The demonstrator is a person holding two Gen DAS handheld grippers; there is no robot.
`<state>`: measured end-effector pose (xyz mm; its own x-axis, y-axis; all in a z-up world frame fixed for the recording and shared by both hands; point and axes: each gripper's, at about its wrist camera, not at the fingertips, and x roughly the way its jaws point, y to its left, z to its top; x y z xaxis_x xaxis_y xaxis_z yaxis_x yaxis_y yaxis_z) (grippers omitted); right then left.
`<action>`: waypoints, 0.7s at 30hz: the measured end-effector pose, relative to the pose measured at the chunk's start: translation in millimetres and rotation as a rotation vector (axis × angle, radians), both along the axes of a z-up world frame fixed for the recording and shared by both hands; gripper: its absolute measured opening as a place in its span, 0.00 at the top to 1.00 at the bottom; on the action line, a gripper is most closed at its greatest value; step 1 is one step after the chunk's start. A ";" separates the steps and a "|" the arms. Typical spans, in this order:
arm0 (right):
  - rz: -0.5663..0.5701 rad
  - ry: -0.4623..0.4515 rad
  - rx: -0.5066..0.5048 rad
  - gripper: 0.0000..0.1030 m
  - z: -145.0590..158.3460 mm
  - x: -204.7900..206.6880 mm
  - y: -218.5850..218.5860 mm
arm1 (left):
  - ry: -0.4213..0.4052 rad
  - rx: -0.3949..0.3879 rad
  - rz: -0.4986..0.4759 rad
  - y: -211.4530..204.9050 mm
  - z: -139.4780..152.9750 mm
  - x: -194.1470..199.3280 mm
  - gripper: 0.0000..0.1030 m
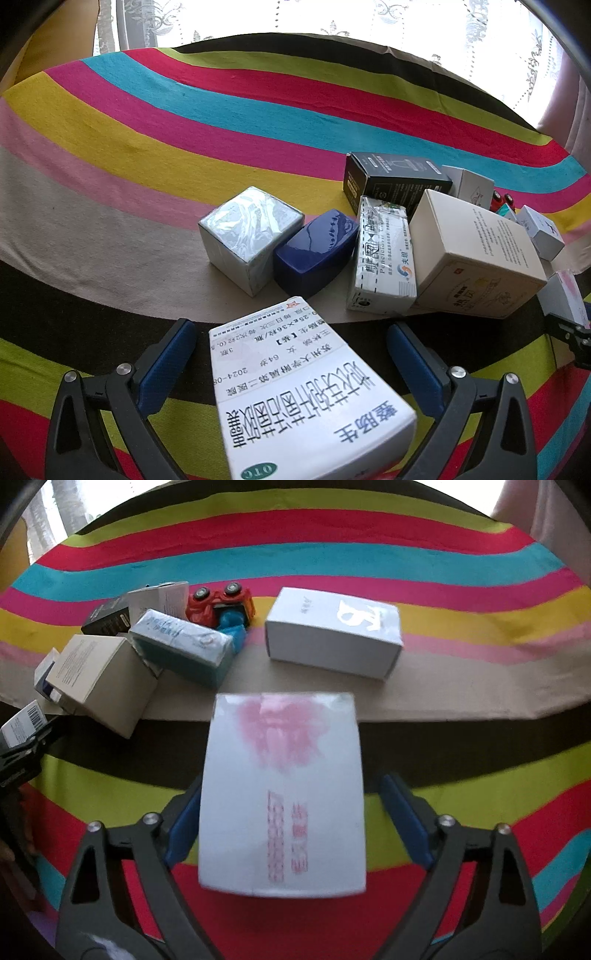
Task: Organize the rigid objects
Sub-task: 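Carry both held boxes away from the table toward the white storage box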
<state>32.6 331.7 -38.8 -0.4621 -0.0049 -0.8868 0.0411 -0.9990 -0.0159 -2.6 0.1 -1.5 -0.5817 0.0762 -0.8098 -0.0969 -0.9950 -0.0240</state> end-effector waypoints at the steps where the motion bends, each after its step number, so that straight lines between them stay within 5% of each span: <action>1: 0.013 0.011 -0.001 0.09 -1.9 -2.8 2.7 | 0.000 0.000 0.000 0.1 0.0 0.0 0.00; 3: 0.062 0.035 0.000 0.13 -5.9 -9.9 15.2 | 0.000 0.000 0.000 0.0 0.0 0.0 0.00; 5: 0.136 0.069 -0.004 0.31 -4.0 -10.0 17.9 | 0.000 0.001 -0.001 0.0 0.0 0.4 0.00; 13: 0.247 0.151 -0.030 0.31 -0.5 13.8 58.2 | -0.019 0.037 -0.055 -18.2 4.0 11.2 0.00; 16: 0.251 0.192 -0.037 0.31 -3.1 21.9 67.9 | -0.026 -0.015 -0.038 -29.7 1.5 7.3 0.00; 21: 0.246 0.192 -0.038 0.31 -5.9 18.6 53.6 | -0.048 -0.017 -0.078 -27.4 2.8 -6.3 0.00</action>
<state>51.2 385.3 -44.7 -0.6018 -0.1686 -0.7807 0.2815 -0.9595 -0.0098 -8.9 -27.2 1.3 -0.5347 0.1060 -0.8384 -0.1730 -0.9848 -0.0142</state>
